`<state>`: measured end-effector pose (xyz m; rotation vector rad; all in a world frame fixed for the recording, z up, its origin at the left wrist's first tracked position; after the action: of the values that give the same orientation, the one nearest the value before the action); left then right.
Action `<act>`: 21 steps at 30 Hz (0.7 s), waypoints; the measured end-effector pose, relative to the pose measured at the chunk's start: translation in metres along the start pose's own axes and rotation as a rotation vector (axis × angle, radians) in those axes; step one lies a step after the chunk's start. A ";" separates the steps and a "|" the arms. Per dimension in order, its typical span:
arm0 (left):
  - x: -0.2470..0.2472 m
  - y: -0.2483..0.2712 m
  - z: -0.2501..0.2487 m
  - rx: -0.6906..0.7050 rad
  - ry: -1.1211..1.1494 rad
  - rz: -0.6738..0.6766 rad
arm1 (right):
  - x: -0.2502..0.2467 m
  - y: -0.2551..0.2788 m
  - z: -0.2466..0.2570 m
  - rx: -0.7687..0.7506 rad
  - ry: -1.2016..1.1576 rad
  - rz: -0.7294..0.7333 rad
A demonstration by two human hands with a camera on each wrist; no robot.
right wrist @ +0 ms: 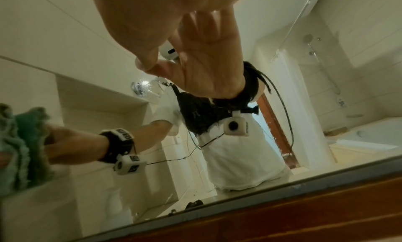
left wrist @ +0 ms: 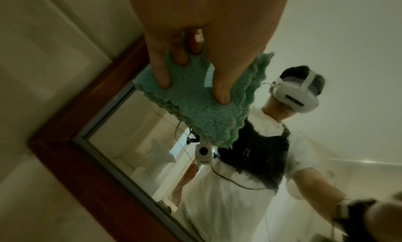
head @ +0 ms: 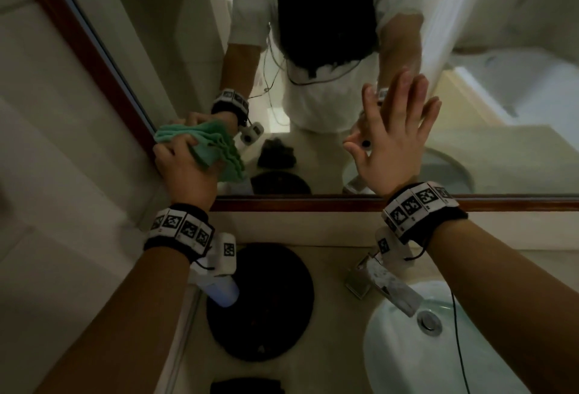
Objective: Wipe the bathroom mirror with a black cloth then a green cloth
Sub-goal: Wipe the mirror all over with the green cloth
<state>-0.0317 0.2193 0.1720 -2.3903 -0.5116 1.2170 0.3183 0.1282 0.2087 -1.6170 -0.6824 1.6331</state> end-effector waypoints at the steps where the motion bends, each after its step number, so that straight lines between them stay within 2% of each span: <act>1: -0.001 0.003 -0.005 -0.003 0.003 -0.007 | -0.001 0.000 0.000 -0.002 -0.007 0.002; 6: 0.007 0.018 -0.045 0.030 0.016 -0.029 | -0.006 0.000 0.001 -0.014 -0.024 0.020; 11: 0.019 0.036 -0.092 0.054 0.001 -0.026 | -0.030 0.011 -0.028 -0.145 -0.178 0.016; 16: 0.041 0.051 -0.147 0.094 0.013 -0.012 | -0.053 0.031 -0.121 0.089 -0.184 -0.030; 21: 0.070 0.082 -0.213 0.127 0.026 0.023 | -0.071 0.046 -0.210 0.245 -0.098 -0.024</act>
<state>0.1934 0.1438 0.1977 -2.3081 -0.3877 1.1895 0.5165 0.0195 0.2006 -1.3565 -0.5248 1.7139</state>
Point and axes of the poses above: each hand's wrist, its own y-axis away from the middle knuckle, its own x-axis out of the palm, z = x × y, the point moved 7 cm from there along -y, towards the middle knuckle, and after that the axes turned 3 degrees about x, right-handed, at the moved point
